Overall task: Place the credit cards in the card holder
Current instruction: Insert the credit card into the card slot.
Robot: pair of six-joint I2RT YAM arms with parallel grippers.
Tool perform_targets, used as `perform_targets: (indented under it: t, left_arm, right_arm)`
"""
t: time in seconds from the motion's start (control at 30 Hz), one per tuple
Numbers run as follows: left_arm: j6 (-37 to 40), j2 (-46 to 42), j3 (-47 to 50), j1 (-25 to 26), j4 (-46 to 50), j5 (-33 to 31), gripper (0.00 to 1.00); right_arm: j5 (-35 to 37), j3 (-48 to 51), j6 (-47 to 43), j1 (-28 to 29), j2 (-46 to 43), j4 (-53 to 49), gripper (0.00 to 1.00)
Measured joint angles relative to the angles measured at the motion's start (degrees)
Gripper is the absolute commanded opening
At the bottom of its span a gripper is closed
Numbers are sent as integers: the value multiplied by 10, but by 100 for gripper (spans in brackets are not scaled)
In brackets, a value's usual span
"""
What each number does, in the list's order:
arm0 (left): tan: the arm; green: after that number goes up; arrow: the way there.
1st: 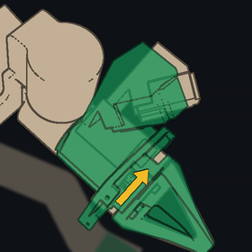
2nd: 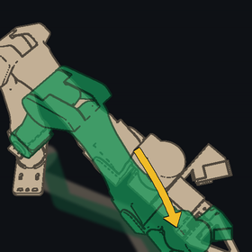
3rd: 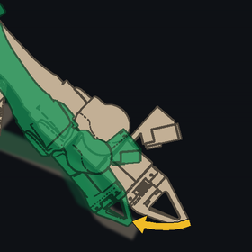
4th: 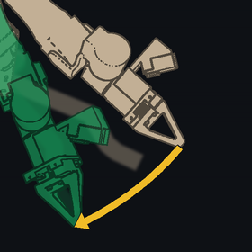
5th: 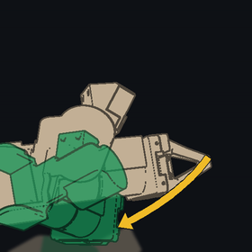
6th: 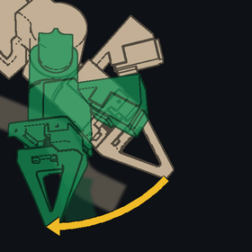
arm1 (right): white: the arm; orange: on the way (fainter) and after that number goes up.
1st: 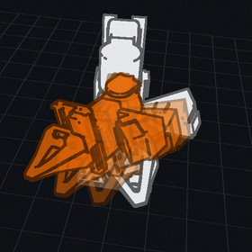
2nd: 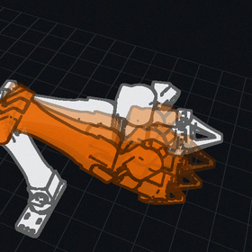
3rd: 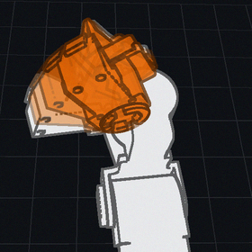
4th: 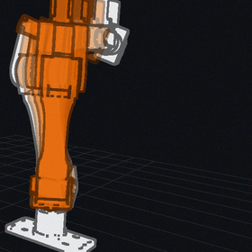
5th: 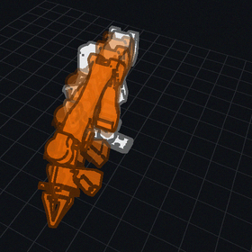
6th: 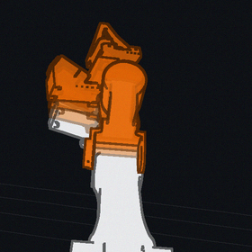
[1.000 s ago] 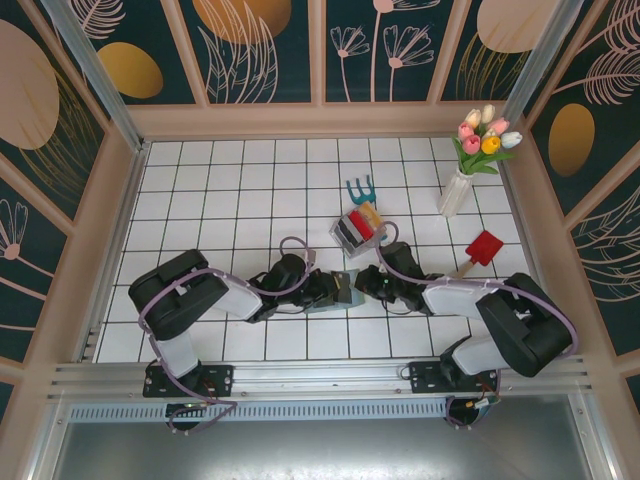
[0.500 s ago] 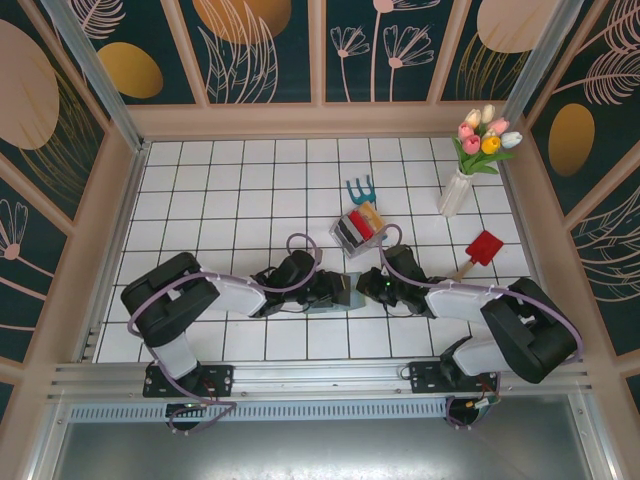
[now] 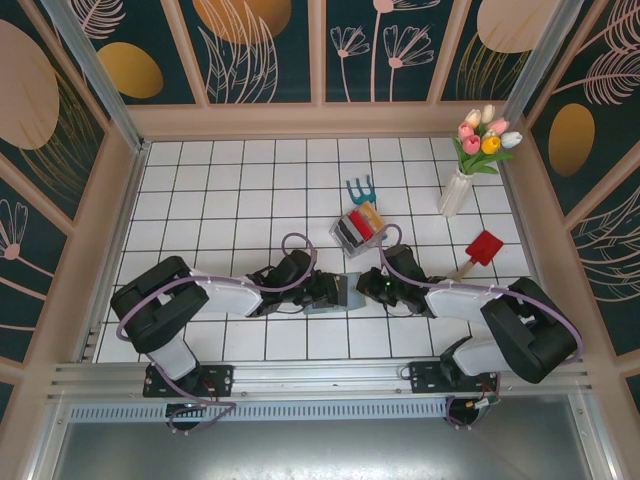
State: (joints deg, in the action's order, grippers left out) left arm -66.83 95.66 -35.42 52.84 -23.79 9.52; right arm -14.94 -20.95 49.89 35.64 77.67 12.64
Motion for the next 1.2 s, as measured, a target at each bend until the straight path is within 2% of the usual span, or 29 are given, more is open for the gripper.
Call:
perform_targets:
  t: [0.2,0.67,0.83,0.93,1.1,1.2]
  left_arm:
    - [4,-8,3,0,2,-6,12]
    - [-56,14,30,5,-99,1,12]
    - [-76,40,30,27,-127,-19,17]
    - [-88,47,30,39,-139,-33,28]
    - [-98,39,30,52,-147,-56,39]
    - [-93,30,25,54,-128,-64,42]
  right_arm:
    - [0,0,0,0,0,0,14]
    - [0,21,33,2,-2,37,11]
    - [1,37,45,7,-17,46,11]
    - [1,43,45,8,-25,45,11]
    - [2,45,43,9,-34,35,12]
    - [2,45,41,9,-35,33,12]
